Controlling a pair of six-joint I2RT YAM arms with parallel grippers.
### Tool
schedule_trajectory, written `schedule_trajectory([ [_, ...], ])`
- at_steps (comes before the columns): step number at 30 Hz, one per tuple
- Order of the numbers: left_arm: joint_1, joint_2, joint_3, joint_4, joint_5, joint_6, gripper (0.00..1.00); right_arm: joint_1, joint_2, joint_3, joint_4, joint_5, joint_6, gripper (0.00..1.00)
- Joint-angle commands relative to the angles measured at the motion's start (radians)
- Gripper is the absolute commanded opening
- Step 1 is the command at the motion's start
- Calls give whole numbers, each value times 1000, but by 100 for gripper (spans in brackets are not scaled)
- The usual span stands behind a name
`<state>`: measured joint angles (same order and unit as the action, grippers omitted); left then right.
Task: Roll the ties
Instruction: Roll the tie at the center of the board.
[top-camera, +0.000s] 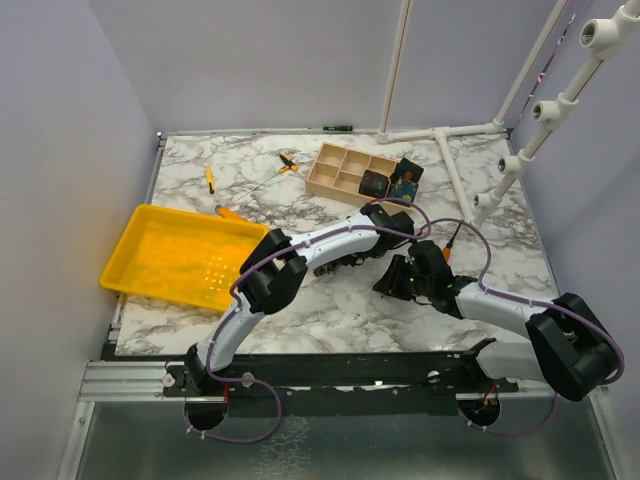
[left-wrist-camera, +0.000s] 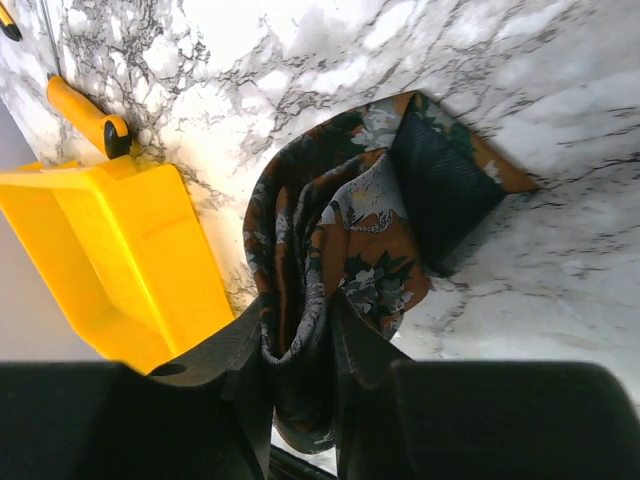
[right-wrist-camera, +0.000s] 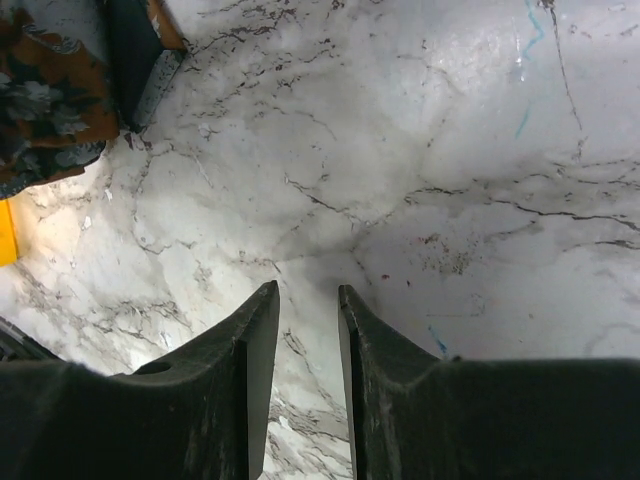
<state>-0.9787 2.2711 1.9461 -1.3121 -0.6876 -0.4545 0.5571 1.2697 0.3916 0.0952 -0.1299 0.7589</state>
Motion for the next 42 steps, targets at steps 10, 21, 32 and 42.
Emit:
schedule_trajectory([
  [10, -42, 67, 76, -13, -34, -26, 57, 8, -44, -50, -132, 17, 5, 36],
  [21, -27, -12, 51, 48, -33, -11, 85, 7, -110, -25, -191, 22, -12, 40],
  [32, 31, -149, -38, 165, 84, 8, 89, 7, -137, -5, -208, 13, -13, 42],
  [42, 54, -205, -203, 268, 158, 9, 77, 7, -100, 1, -176, -7, -4, 42],
])
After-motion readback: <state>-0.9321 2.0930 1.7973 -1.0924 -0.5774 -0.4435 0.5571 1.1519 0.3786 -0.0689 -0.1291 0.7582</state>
